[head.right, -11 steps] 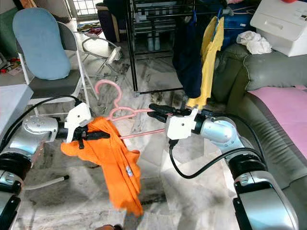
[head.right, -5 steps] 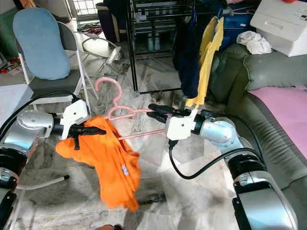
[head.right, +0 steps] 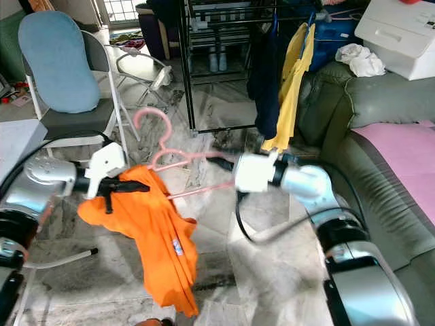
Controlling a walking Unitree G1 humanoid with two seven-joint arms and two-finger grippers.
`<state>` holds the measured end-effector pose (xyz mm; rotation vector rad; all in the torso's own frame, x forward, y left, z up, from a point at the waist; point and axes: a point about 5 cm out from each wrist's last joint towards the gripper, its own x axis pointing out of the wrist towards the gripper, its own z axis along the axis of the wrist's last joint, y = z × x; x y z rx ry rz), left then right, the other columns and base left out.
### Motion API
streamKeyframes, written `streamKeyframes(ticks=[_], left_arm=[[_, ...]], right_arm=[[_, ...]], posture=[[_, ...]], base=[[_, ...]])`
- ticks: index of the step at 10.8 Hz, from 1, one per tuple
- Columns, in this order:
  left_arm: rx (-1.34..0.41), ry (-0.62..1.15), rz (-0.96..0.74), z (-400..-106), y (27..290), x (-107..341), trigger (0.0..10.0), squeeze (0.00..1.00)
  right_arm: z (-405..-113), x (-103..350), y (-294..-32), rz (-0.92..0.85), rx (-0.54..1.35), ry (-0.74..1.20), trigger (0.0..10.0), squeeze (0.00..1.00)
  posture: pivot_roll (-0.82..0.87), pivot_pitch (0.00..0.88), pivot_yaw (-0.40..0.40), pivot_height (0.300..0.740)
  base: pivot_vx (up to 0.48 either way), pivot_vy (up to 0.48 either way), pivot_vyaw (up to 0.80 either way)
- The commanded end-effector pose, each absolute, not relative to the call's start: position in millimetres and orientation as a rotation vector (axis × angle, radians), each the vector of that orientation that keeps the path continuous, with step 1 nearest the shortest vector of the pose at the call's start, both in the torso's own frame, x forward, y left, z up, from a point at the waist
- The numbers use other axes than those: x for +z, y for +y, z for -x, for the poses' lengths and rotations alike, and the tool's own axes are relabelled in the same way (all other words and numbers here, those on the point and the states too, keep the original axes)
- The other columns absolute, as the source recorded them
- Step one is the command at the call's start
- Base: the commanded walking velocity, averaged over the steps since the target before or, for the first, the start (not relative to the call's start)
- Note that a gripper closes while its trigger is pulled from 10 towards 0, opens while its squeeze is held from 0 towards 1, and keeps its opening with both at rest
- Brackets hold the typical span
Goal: Hang hanger
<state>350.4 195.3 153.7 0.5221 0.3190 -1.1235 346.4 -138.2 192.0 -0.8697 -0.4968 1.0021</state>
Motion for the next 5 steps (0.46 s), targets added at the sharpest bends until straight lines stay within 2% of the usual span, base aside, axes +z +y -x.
streamKeyframes(ticks=[1, 3, 5], left_arm=[[-1.114, 0.297, -0.519, -351.5, 194.8, 155.1, 0.0, 0.00], [-0.981, 0.274, -0.513, -353.1, 213.4, 156.5, 0.0, 0.00], [-0.894, 0.297, -0.524, -346.7, 235.6, 149.4, 0.0, 0.00]], right_arm=[[-350.6, 208.1, -138.9, 0.805, 0.956, -0.547, 10.0, 1.00], [-353.9, 208.6, -146.9, 0.750, 1.012, -0.433, 10.0, 1.00], [-362.8, 221.6, -164.1, 0.763, 0.945, -0.386, 10.0, 1.00]], posture=[[-0.03, 0.069, 0.052, 0.740], [-0.03, 0.065, 0.048, 0.740], [-0.03, 0.063, 0.042, 0.740]], base=[[0.000, 0.000, 0.00], [0.000, 0.000, 0.00], [0.000, 0.000, 0.00]])
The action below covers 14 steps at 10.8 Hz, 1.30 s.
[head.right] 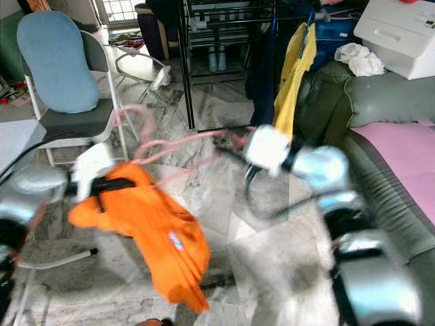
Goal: Hang hanger
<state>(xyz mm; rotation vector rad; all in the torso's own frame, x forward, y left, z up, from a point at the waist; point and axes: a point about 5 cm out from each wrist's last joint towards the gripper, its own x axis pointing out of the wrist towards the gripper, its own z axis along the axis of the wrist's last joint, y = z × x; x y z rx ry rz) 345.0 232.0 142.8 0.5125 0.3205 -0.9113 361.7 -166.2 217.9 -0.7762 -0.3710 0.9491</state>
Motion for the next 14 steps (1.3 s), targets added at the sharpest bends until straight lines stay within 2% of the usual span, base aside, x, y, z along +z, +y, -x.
streamKeyframes(ticks=[1, 3, 4, 6, 7, 8, 10, 11, 12, 13, 14], left_arm=[[-0.860, 0.297, -0.528, -344.6, 242.7, 148.2, 0.0, 0.00], [-0.806, 0.218, -0.509, -346.5, 246.6, 160.6, 0.0, 0.00], [-0.742, 0.229, -0.527, -345.7, 257.2, 159.7, 0.0, 0.00], [-0.456, 0.104, -0.528, -352.7, 274.9, 172.5, 0.0, 0.00], [-0.375, 0.047, -0.533, -354.7, 277.6, 179.7, 0.0, 0.00], [-0.267, -0.042, -0.504, -358.3, 277.5, 191.8, 0.0, 0.00], [-0.197, -0.167, -0.434, -356.3, 259.0, 192.8, 0.0, 0.00], [-0.141, -0.185, -0.335, -348.1, 239.3, 167.3, 0.0, 0.00], [-0.109, -0.180, -0.306, -341.8, 230.3, 153.1, 0.0, 0.00], [-0.013, -0.178, -0.182, -333.3, 224.1, 137.5, 0.0, 0.00], [0.046, -0.189, -0.136, -327.6, 221.9, 133.0, 0.0, 0.00]], right_arm=[[-365.4, 226.6, -171.9, 0.752, 0.915, -0.363, 10.0, 1.00], [-369.5, 236.8, -182.8, 0.690, 0.833, -0.366, 10.0, 1.00], [-373.4, 242.7, -189.0, 0.648, 0.743, -0.379, 10.0, 1.00], [-380.7, 243.2, -196.4, 0.440, 0.557, -0.366, 10.0, 1.00], [-382.5, 235.4, -197.1, 0.374, 0.507, -0.330, 10.0, 1.00], [-383.4, 220.9, -191.0, 0.296, 0.432, -0.305, 10.0, 1.00], [-388.1, 201.5, -173.2, 0.102, 0.337, -0.229, 10.0, 1.00], [-387.5, 181.7, -156.1, 0.002, 0.333, -0.141, 10.0, 0.00], [-384.4, 171.0, -149.4, -0.007, 0.332, -0.109, 10.0, 0.00], [-381.3, 156.2, -145.5, -0.005, 0.319, -0.041, 10.0, 0.00], [-379.1, 148.1, -142.7, 0.008, 0.328, 0.001, 10.0, 0.00]], posture=[[-0.03, 0.062, 0.040, 0.740], [-0.03, 0.061, 0.038, 0.740], [-0.03, 0.062, 0.040, 0.740], [-0.03, 0.067, 0.045, 0.740], [-0.03, 0.070, 0.044, 0.740], [-0.03, 0.072, 0.045, 0.740], [-0.03, 0.071, 0.044, 0.740], [-0.02, 0.055, 0.038, 0.740], [-0.03, 0.039, 0.034, 0.740], [-0.02, 0.012, 0.033, 0.740], [-0.02, 0.000, 0.035, 0.740]], base=[[0.000, 0.000, 0.00], [0.000, 0.000, 0.00], [0.000, 0.000, 0.00], [0.000, 0.000, 0.00], [0.000, 0.000, 0.00], [0.000, 0.000, 0.00], [0.000, 0.000, 0.00], [0.000, 0.000, 0.00], [0.000, 0.000, 0.00], [0.000, 0.000, 0.00], [0.000, 0.000, 0.00]])
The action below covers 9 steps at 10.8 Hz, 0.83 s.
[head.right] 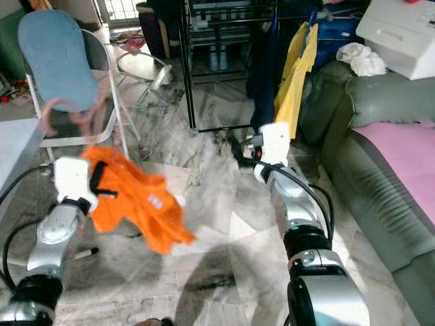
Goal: Hang hanger
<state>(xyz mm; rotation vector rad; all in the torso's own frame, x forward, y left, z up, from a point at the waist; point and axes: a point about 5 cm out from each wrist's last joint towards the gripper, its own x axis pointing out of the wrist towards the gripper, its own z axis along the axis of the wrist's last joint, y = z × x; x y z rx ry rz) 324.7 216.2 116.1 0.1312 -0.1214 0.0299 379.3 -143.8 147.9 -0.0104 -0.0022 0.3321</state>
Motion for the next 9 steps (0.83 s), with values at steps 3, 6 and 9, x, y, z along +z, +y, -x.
streamKeyframes(ticks=[3, 6, 9], left_arm=[[-0.019, -0.275, -0.199, -323.9, 209.5, 148.2, 0.0, 0.00], [-0.067, -0.172, -0.235, -315.0, 205.1, 129.9, 0.0, 0.00], [0.074, -0.073, -0.144, -269.9, 192.8, 93.2, 0.0, 0.00]], right_arm=[[-372.6, 142.7, -125.8, 0.135, 0.491, -0.005, 10.0, 0.00], [-369.1, 138.0, -115.8, 0.144, 0.570, 0.066, 10.0, 0.00], [-341.3, 108.8, -119.9, 0.017, 0.480, 0.101, 10.0, 0.00]], posture=[[0.00, 0.000, 0.050, 0.740], [0.00, 0.000, 0.071, 0.740], [0.01, 0.000, 0.064, 0.740]], base=[[0.000, 0.000, 0.00], [0.000, 0.000, 0.00], [0.000, 0.000, 0.00]])
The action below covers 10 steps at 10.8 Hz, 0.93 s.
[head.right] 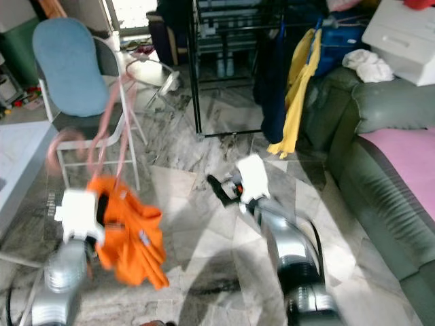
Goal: Hang hanger
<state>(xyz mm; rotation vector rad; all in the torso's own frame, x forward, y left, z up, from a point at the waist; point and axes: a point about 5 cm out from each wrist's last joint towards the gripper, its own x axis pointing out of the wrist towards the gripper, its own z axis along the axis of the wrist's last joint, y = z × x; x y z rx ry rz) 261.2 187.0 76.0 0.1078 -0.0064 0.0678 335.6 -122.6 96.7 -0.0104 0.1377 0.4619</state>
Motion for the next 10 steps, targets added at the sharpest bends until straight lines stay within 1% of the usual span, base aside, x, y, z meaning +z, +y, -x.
streamKeyframes(ticks=[1, 2, 3, 4, 5, 7, 8, 9, 10], left_arm=[[0.060, -0.079, -0.086, -262.2, 190.0, 94.1, 0.0, 0.00], [0.010, -0.102, -0.087, -260.1, 187.6, 98.6, 0.0, 0.00], [-0.061, -0.125, -0.091, -261.0, 183.6, 107.0, 0.0, 0.00], [-0.146, -0.156, -0.100, -266.0, 175.3, 120.2, 0.0, 0.00], [-0.269, -0.210, -0.182, -274.6, 162.5, 139.2, 0.0, 0.00], [-0.257, -0.217, -0.128, -282.1, 161.9, 149.8, 0.0, 0.00], [-0.264, -0.205, -0.120, -279.2, 158.0, 145.0, 0.0, 0.00], [-0.299, -0.202, -0.099, -275.9, 151.7, 142.6, 0.0, 0.00], [-0.376, -0.250, -0.159, -276.2, 145.2, 151.0, 0.0, 0.00]], right_arm=[[-336.2, 106.2, -126.7, -0.024, 0.395, 0.103, 10.0, 0.00], [-334.2, 108.6, -131.3, 0.003, 0.359, 0.080, 10.0, 0.00], [-335.2, 109.2, -141.9, 0.012, 0.299, 0.084, 10.0, 0.00], [-336.8, 110.7, -144.1, -0.012, 0.292, 0.100, 10.0, 0.00], [-338.9, 117.3, -135.9, -0.015, 0.322, 0.093, 10.0, 0.00], [-337.2, 122.7, -124.7, -0.029, 0.333, 0.078, 10.0, 0.00], [-334.7, 123.1, -119.8, -0.038, 0.342, 0.074, 10.0, 0.00], [-332.4, 121.0, -117.4, -0.051, 0.357, 0.092, 10.0, 0.00], [-328.1, 119.7, -114.1, -0.059, 0.445, 0.129, 10.0, 0.00]], posture=[[0.01, 0.000, 0.056, 0.740], [0.01, 0.000, 0.055, 0.740], [0.00, 0.000, 0.053, 0.740], [0.00, 0.000, 0.051, 0.740], [0.00, 0.000, 0.054, 0.740], [-0.01, 0.000, 0.074, 0.740], [-0.02, 0.000, 0.077, 0.740], [-0.02, 0.000, 0.077, 0.740], [-0.02, 0.000, 0.070, 0.740]], base=[[0.000, 0.000, 0.00], [0.000, 0.000, 0.00], [0.000, 0.000, 0.00], [0.000, 0.000, 0.00], [0.000, 0.000, 0.00], [0.000, 0.000, 0.00], [0.000, 0.000, 0.00], [0.000, 0.000, 0.00], [0.000, 0.000, 0.00]])
